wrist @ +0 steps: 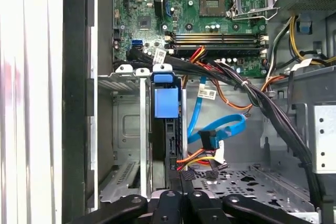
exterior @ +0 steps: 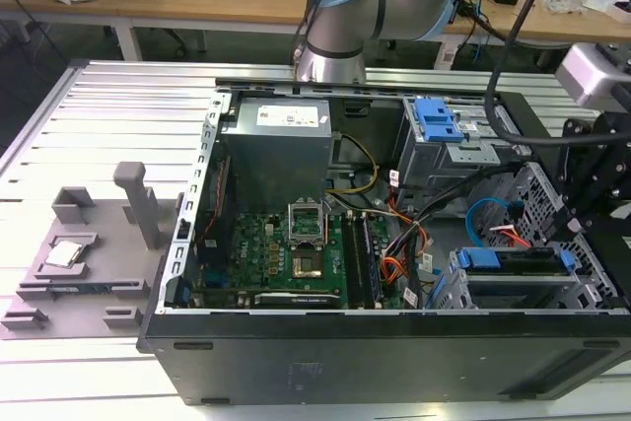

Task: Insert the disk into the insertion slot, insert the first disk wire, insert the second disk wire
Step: 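Insert the first disk wire, then insert the second disk wire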

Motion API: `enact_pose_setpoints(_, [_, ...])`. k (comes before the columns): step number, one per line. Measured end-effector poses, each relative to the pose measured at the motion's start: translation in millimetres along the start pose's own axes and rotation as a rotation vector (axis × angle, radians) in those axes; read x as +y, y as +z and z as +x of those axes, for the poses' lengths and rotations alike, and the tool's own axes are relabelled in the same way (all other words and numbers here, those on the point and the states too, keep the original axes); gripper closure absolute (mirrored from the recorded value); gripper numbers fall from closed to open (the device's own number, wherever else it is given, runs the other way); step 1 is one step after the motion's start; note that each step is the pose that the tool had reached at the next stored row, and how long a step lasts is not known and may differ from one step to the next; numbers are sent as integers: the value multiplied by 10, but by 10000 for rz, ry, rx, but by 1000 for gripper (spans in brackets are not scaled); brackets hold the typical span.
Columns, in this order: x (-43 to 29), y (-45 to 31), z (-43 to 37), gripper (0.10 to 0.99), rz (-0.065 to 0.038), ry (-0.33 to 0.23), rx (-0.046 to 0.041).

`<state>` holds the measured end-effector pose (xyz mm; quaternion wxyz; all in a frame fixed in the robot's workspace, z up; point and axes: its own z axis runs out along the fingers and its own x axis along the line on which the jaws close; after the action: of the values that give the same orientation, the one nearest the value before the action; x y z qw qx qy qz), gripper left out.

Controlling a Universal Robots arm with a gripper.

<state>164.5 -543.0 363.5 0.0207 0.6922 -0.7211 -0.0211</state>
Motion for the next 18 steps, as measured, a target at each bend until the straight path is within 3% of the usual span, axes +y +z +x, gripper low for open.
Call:
enact_pose_setpoints(2, [49,-36,2,980,35,0,-4])
enact_pose_setpoints(3, [148,-32,6,980,61,-1,-3])
enact_pose_setpoints(4, [168,-39,8,980,76,0,-1])
enact_pose_setpoints(9, [179,-169,7,980,83,-1,-3])
enact_pose_setpoints(18, [179,-174,7,980,83,0,-5])
